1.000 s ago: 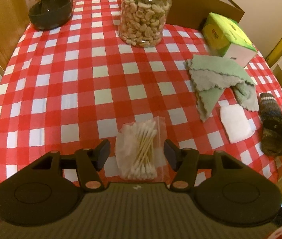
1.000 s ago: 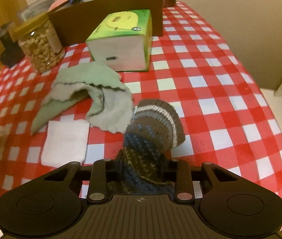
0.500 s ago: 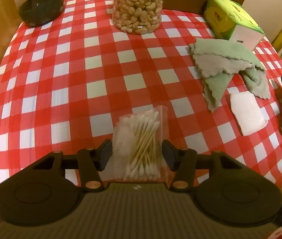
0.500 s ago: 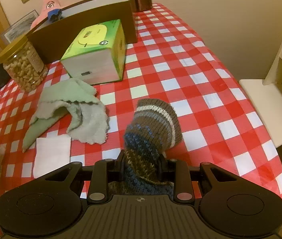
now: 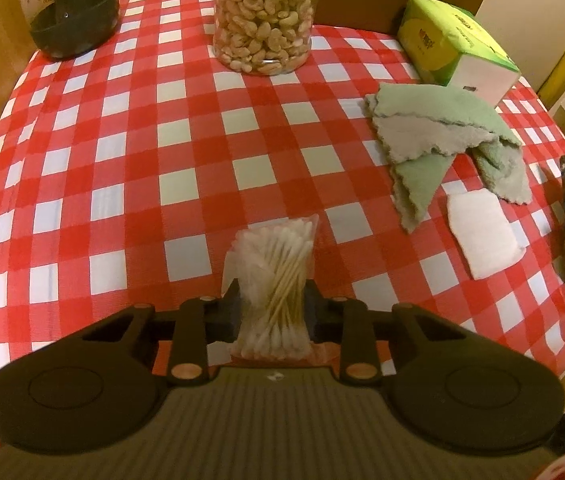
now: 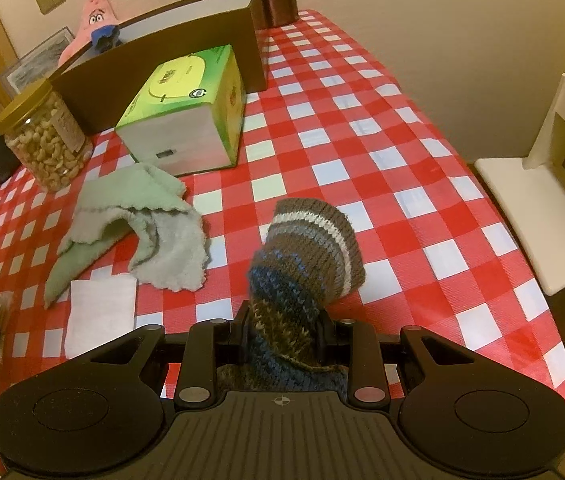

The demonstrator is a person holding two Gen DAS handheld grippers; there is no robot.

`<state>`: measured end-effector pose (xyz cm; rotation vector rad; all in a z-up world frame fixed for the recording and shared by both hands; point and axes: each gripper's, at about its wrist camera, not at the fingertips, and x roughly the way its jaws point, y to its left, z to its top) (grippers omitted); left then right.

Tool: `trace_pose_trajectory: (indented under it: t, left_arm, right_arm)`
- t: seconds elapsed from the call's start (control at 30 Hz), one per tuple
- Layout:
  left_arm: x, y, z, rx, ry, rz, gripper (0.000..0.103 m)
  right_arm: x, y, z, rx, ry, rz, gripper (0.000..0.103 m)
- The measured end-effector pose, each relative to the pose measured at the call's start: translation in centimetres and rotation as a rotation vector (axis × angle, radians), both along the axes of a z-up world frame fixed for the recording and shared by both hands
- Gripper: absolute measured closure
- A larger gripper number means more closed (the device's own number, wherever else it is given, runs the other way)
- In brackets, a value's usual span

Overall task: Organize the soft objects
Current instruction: 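Carry the striped knit and cotton-swab bag over the white box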

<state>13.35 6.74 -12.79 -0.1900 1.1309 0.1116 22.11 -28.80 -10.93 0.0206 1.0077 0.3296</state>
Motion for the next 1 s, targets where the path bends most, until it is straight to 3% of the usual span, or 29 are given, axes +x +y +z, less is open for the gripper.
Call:
trace_pose_trajectory:
  t: [0.47, 1.0]
  left_arm:
    - [1.4, -1.7, 3.5, -0.015, -0.073, -0.012, 0.077]
    - [8.7, -6.2, 8.4, -0.046, -0.212, -0.068, 0.077]
  right_arm:
    - [0.5, -1.3, 1.3, 0.026, -0.031, 0.001, 0.074]
    - [6.4, -3.5, 4.1, 0.026, -0.112, 0.07, 0.074]
